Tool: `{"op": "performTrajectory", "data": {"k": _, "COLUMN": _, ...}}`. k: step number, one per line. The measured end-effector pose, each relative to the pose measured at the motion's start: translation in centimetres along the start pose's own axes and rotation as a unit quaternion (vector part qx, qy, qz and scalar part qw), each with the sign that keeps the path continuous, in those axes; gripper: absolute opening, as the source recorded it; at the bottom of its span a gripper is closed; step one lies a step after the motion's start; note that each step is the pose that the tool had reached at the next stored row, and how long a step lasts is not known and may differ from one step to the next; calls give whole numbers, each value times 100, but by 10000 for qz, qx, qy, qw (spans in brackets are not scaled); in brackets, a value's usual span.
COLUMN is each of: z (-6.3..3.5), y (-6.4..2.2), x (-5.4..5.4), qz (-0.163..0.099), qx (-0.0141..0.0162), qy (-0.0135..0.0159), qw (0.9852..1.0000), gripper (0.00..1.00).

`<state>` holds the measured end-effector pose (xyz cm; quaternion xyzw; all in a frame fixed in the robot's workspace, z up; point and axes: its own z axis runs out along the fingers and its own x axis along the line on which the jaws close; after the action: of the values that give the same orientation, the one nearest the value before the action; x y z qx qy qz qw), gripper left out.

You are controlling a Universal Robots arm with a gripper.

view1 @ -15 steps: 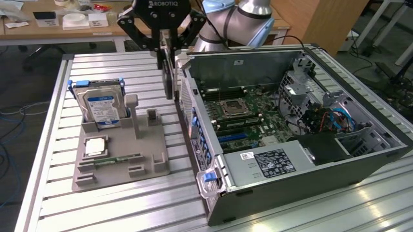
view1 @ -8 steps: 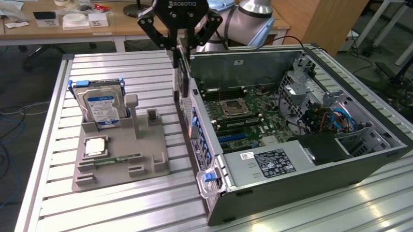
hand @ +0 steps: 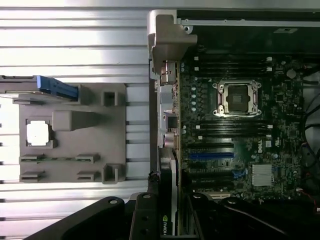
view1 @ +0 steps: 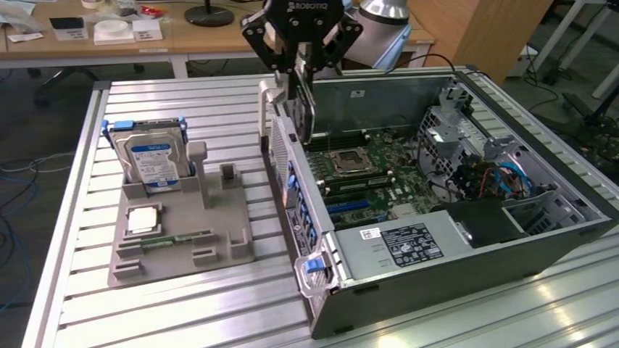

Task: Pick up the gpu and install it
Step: 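Pick up the gpu and move the gpu toward the slot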

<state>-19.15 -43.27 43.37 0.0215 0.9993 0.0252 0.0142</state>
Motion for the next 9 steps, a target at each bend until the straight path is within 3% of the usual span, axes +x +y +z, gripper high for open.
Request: {"op": "performTrajectory", "data": {"k": 9, "z": 12, "y": 17, "x": -392, "qz": -9, "qx": -30, "qy": 2, "qw": 10000, "gripper": 27}}
